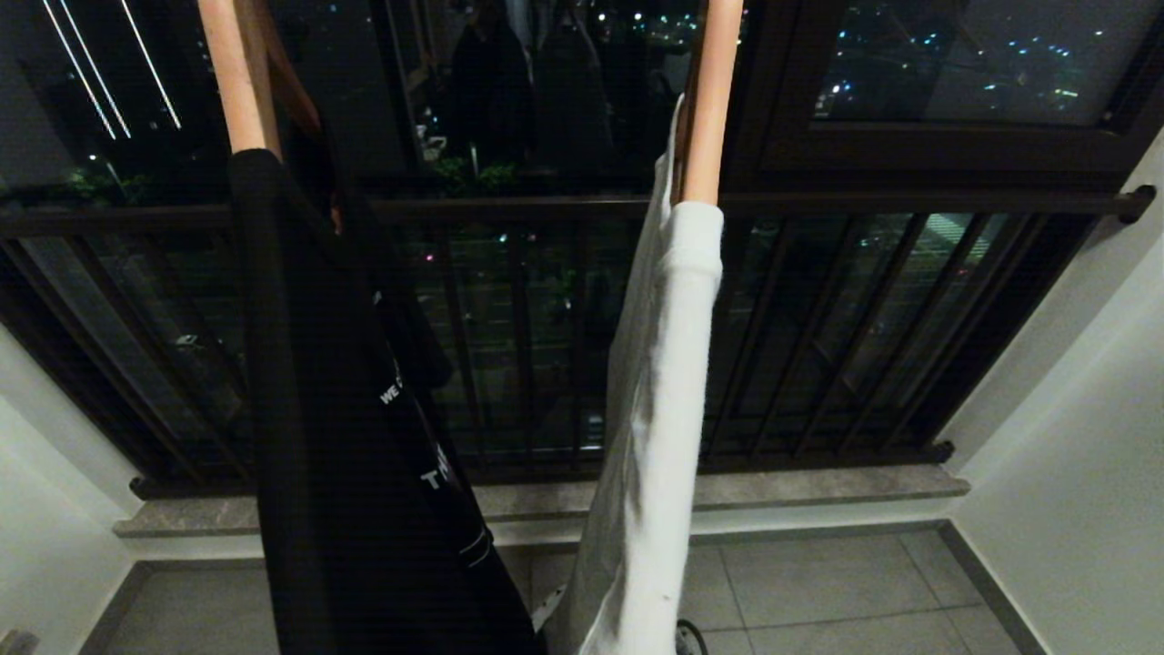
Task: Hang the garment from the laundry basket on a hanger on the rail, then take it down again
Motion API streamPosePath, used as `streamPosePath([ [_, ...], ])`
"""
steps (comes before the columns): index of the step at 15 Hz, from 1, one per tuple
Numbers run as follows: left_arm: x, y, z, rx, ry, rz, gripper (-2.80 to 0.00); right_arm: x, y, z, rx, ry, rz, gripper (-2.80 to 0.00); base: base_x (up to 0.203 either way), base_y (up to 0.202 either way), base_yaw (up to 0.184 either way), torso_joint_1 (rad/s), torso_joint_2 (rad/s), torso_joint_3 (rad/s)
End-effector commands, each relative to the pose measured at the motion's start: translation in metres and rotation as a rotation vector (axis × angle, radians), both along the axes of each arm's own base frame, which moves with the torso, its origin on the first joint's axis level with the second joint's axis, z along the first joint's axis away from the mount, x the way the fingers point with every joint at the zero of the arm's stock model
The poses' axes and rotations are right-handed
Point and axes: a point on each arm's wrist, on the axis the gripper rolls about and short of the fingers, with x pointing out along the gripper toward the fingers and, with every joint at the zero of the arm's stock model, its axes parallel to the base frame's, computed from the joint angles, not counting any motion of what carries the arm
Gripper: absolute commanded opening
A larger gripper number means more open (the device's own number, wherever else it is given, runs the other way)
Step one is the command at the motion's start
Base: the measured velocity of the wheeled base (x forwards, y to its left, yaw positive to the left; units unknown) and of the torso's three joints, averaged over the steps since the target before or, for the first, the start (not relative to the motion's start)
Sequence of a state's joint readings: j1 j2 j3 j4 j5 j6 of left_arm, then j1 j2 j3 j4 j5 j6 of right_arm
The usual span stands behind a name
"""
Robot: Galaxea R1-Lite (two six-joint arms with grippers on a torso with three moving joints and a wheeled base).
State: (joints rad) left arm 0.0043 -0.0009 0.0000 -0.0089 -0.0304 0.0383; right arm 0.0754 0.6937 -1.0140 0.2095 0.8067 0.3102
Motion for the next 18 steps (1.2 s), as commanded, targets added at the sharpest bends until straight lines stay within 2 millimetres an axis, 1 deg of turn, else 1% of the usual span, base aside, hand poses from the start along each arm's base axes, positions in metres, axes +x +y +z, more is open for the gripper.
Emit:
streamPosePath([
  [1, 0.000, 0.000, -0.001, 0.000, 0.002, 0.000, -2.80, -0.025, -0.002, -0.005, 0.003, -0.032, 0.004, -2.80, 0.000, 0.000, 0.000, 0.000, 0.00, 0.000],
  [2, 0.000, 0.000, -0.001, 0.000, 0.002, 0.000, -2.80, -0.032, -0.002, -0.009, 0.002, -0.022, 0.004, -2.80, 0.000, 0.000, 0.000, 0.000, 0.00, 0.000],
  [4, 0.000, 0.000, -0.001, 0.000, 0.002, 0.000, -2.80, -0.051, -0.004, -0.020, 0.007, -0.035, -0.021, -2.80, 0.000, 0.000, 0.000, 0.000, 0.00, 0.000],
  [10, 0.000, 0.000, -0.001, 0.000, 0.002, 0.000, -2.80, -0.101, -0.008, -0.051, 0.045, -0.135, -0.226, -2.80, 0.000, 0.000, 0.000, 0.000, 0.00, 0.000],
  [12, 0.000, 0.000, -0.001, 0.000, 0.002, 0.000, -2.80, -0.115, -0.008, -0.061, 0.054, -0.169, -0.262, -2.80, 0.000, 0.000, 0.000, 0.000, 0.00, 0.000],
  [16, 0.000, 0.000, -0.001, 0.000, 0.002, 0.000, -2.80, -0.138, -0.006, -0.086, 0.082, -0.254, -0.394, -2.80, 0.000, 0.000, 0.000, 0.000, 0.00, 0.000],
  [18, 0.000, 0.000, -0.001, 0.000, 0.002, 0.000, -2.80, -0.142, -0.008, -0.100, 0.073, -0.291, -0.477, -2.80, 0.000, 0.000, 0.000, 0.000, 0.00, 0.000],
])
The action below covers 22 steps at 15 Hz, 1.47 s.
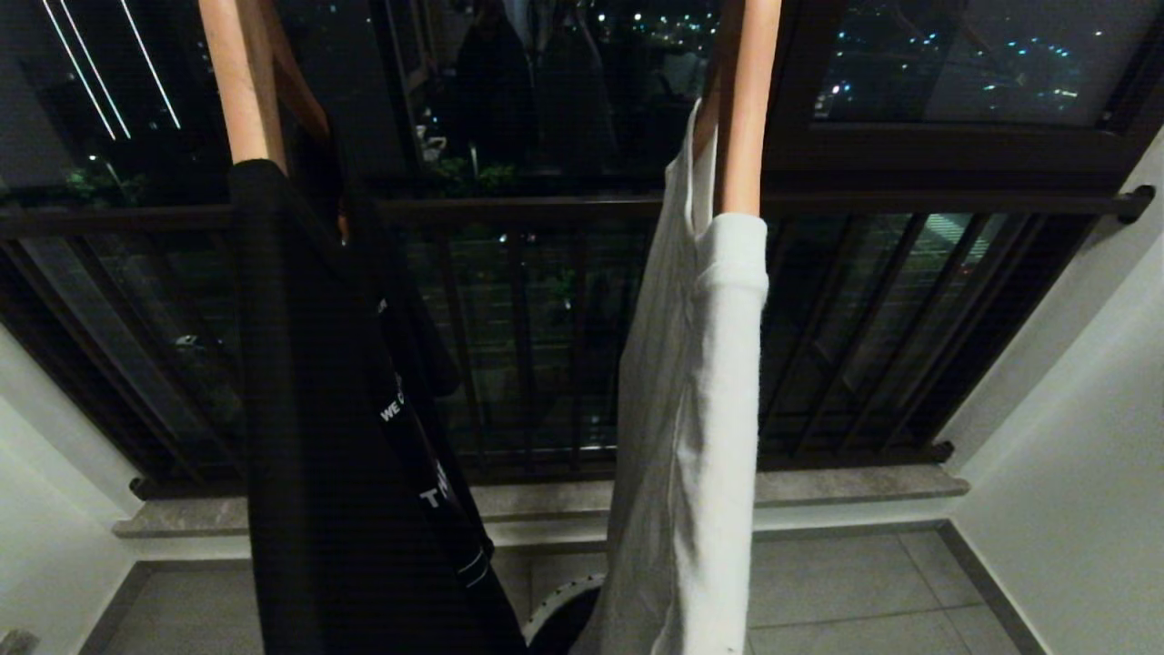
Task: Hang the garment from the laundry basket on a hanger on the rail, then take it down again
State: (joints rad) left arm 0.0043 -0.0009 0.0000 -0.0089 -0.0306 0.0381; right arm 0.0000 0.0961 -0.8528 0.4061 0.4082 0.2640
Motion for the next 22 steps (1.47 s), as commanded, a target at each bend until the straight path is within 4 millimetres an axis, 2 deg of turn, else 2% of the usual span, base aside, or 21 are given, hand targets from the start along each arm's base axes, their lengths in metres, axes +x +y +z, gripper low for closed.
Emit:
streamPosePath([
  [1, 0.000, 0.000, -0.001, 0.000, 0.002, 0.000, -2.80, -0.009, -0.001, -0.017, -0.010, -0.046, -0.052, -2.80, 0.000, 0.000, 0.000, 0.000, 0.00, 0.000],
  [3, 0.000, 0.000, -0.001, 0.000, 0.002, 0.000, -2.80, -0.002, -0.003, -0.027, -0.027, -0.041, -0.191, -2.80, 0.000, 0.000, 0.000, 0.000, 0.00, 0.000],
  [5, 0.000, 0.000, -0.001, 0.000, 0.002, 0.000, -2.80, 0.005, -0.005, -0.031, -0.026, -0.029, -0.250, -2.80, 0.000, 0.000, 0.000, 0.000, 0.00, 0.000],
  [12, 0.000, 0.000, -0.001, 0.000, 0.002, 0.000, -2.80, 0.048, -0.011, -0.064, 0.031, 0.064, -0.539, -2.80, 0.000, 0.000, 0.000, 0.000, 0.00, 0.000],
  [19, 0.000, 0.000, -0.001, 0.000, 0.002, 0.000, -2.80, 0.083, -0.013, -0.112, 0.014, 0.198, -0.625, -2.80, 0.000, 0.000, 0.000, 0.000, 0.00, 0.000],
  [22, 0.000, 0.000, -0.001, 0.000, 0.002, 0.000, -2.80, 0.099, -0.013, -0.140, -0.050, 0.229, -0.635, -2.80, 0.000, 0.000, 0.000, 0.000, 0.00, 0.000],
])
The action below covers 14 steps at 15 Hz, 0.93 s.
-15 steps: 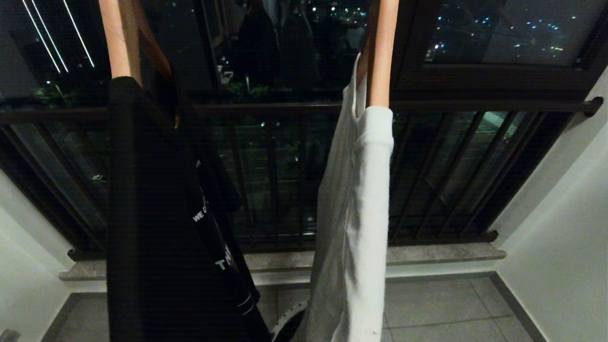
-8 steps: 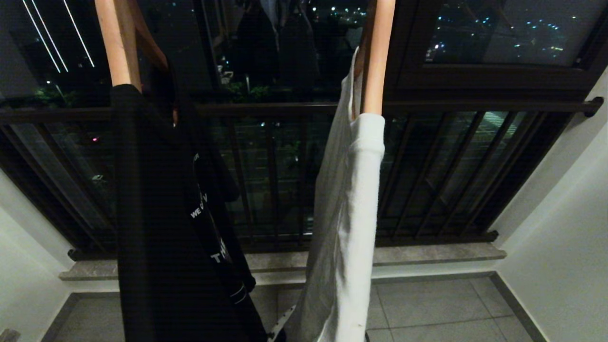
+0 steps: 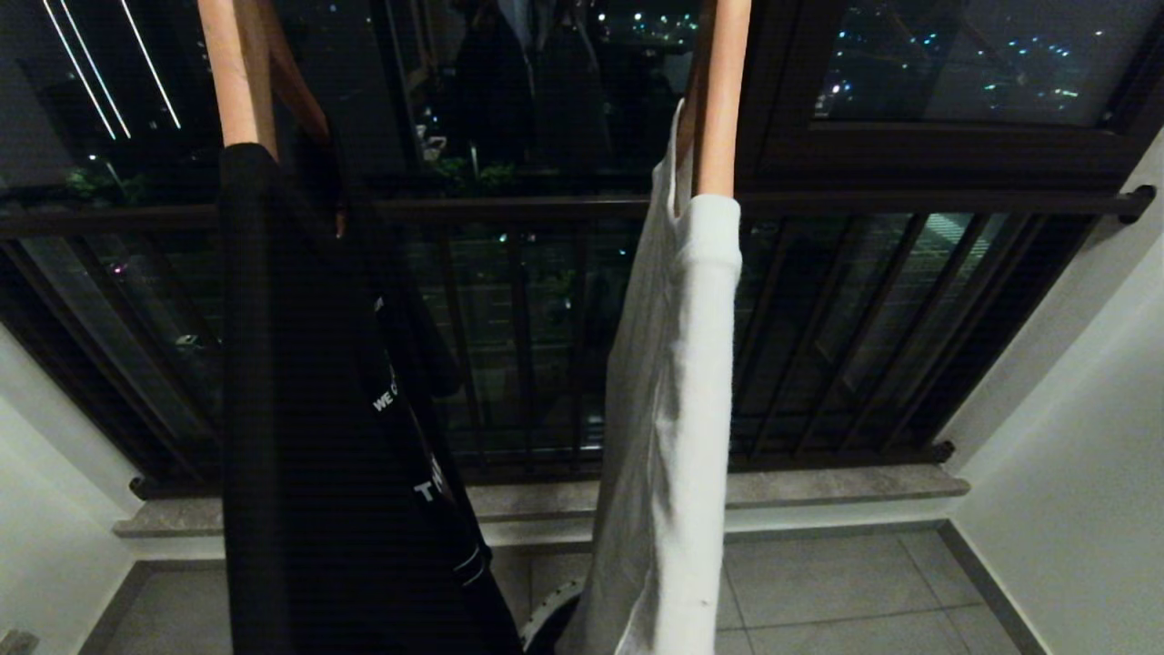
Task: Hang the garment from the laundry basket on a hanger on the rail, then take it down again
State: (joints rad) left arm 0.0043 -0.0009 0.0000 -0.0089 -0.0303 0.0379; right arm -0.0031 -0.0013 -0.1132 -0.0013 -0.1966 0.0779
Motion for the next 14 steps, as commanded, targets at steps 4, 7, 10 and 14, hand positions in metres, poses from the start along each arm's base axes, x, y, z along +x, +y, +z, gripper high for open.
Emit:
streamPosePath([
  [4, 0.000, 0.000, -0.001, 0.000, 0.002, 0.000, -2.80, 0.009, 0.001, -0.015, -0.092, -0.025, 0.054, -2.80, 0.000, 0.000, 0.000, 0.000, 0.00, 0.000],
  [7, 0.000, 0.000, -0.001, 0.000, 0.002, 0.000, -2.80, 0.010, 0.003, -0.017, -0.106, -0.009, 0.126, -2.80, 0.000, 0.000, 0.000, 0.000, 0.00, 0.000],
  [10, 0.000, 0.000, -0.001, 0.000, 0.002, 0.000, -2.80, 0.011, 0.003, -0.025, -0.099, 0.068, 0.142, -2.80, 0.000, 0.000, 0.000, 0.000, 0.00, 0.000],
  [14, 0.000, 0.000, -0.001, 0.000, 0.002, 0.000, -2.80, 0.011, 0.003, -0.026, -0.100, 0.080, 0.146, -2.80, 0.000, 0.000, 0.000, 0.000, 0.00, 0.000],
])
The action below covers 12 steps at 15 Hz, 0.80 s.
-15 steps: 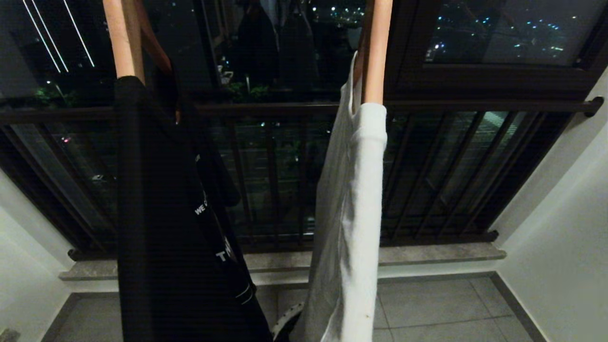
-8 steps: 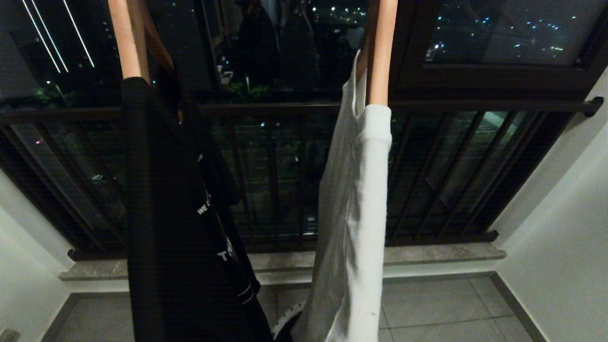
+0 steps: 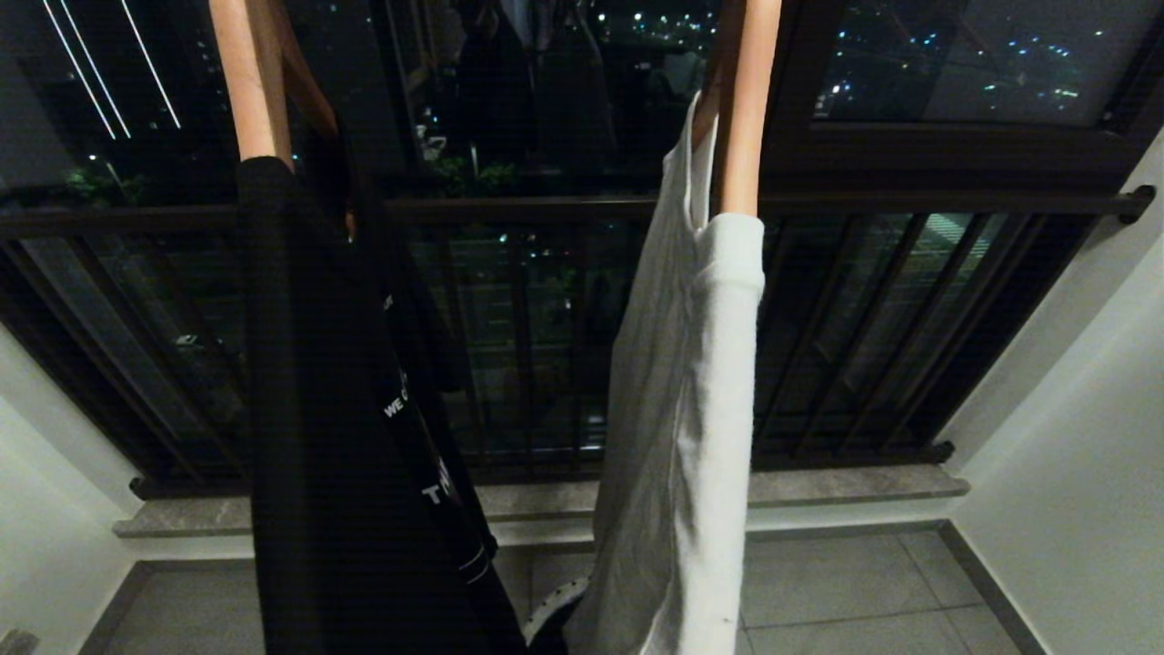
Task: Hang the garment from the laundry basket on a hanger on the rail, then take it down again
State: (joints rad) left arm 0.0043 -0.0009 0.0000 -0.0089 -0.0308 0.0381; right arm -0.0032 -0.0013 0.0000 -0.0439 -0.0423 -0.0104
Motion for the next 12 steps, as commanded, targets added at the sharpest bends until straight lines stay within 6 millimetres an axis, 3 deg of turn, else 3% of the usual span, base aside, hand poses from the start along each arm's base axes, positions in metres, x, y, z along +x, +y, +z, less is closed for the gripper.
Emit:
streamPosePath([
  [1, 0.0002, 0.0000, -0.0008, 0.000, 0.002, 0.000, -2.80, 0.0000, 0.0000, -0.0003, 0.000, 0.002, 0.001, -2.80, 0.000, 0.000, 0.000, 0.000, 0.00, 0.000],
  [12, 0.0002, 0.0000, -0.0008, 0.000, 0.002, 0.000, -2.80, 0.0001, 0.0007, -0.0043, -0.011, 0.043, 0.032, -2.80, 0.000, 0.000, 0.000, 0.000, 0.00, 0.000],
])
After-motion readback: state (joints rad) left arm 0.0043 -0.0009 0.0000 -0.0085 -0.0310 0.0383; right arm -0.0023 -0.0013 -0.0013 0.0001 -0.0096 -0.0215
